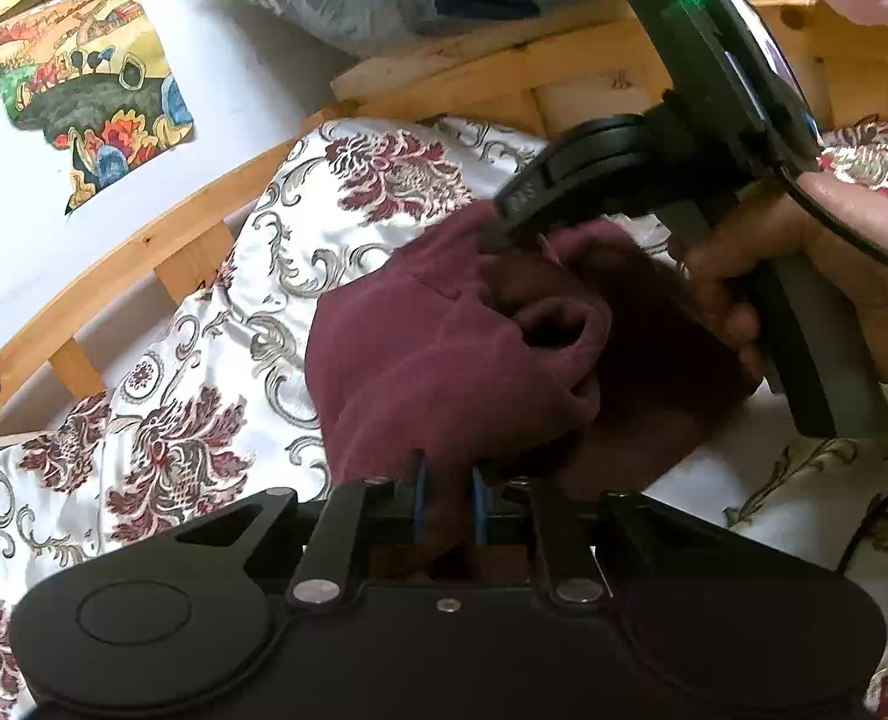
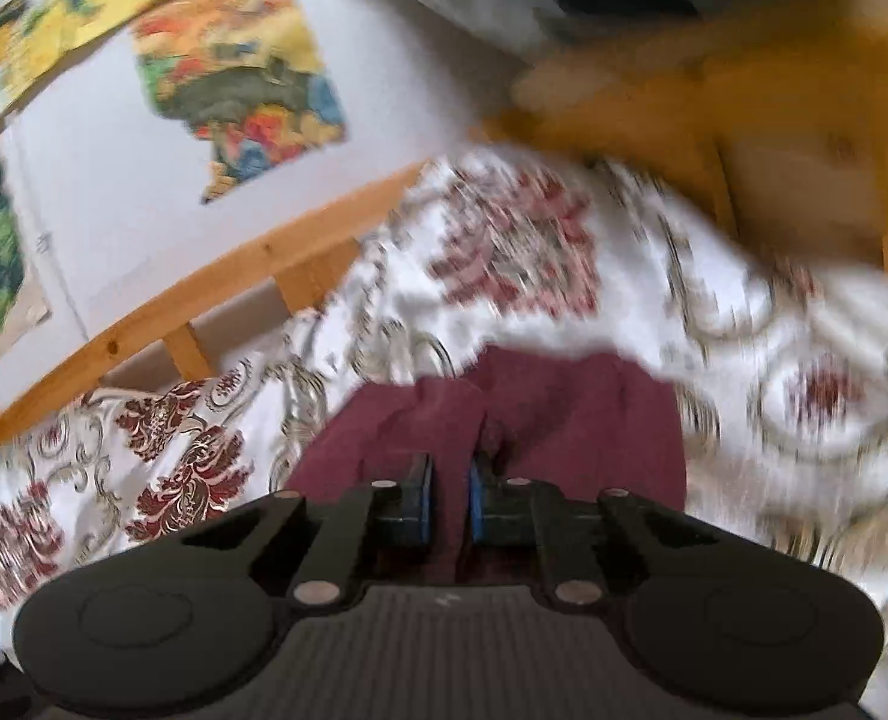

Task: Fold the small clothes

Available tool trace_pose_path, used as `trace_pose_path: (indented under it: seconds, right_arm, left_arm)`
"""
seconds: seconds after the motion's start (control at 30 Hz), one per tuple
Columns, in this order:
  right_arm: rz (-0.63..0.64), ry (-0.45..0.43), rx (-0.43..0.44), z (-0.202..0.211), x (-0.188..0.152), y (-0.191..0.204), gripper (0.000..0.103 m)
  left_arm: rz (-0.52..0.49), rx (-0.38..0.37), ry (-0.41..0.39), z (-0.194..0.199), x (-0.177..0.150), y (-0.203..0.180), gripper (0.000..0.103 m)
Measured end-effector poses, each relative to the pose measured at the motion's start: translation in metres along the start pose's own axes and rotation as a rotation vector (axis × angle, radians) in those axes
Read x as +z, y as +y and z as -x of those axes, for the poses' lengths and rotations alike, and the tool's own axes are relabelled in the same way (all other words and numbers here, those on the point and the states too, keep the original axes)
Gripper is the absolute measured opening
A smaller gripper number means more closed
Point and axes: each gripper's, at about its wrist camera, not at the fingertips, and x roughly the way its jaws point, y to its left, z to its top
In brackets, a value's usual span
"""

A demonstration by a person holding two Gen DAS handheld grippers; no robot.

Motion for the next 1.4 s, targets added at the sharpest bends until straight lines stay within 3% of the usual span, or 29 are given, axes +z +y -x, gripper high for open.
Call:
trace_pose_path:
  seconds: [0.2, 0.5, 1.0, 1.23, 1.4]
  right_arm:
    - [0.123, -0.039, -0.065, 0.022, 0.013, 0.005, 0.013]
    - [0.044, 0.048, -0.194, 0.038, 0.003, -0.031, 0.013]
    - [-0.004, 0.125, -0.218, 0.027, -0.007, -0.042, 0.015]
    - [0.004, 0.094, -0.211, 0.026, -0.008, -0.041, 0.015]
    - [0.085, 0.062, -0.219, 0.019, -0.007, -0.033, 0.015]
  left_arm:
    - [-0.023, -0.065, -0.043, 0.003, 0.003, -0.008, 0.015]
    - [-0.080, -0.142, -0.071, 0.000, 0.007, -0.033, 0.015]
    - [-0.089, -0.158, -0.030, -0.010, -0.003, -0.039, 0.019]
    - [-0.067, -0.162, -0.023, -0.011, -0.001, -0.038, 0.020]
    - [-0.060, -0.161, -0.021, -0.012, 0.000, -0.040, 0.021]
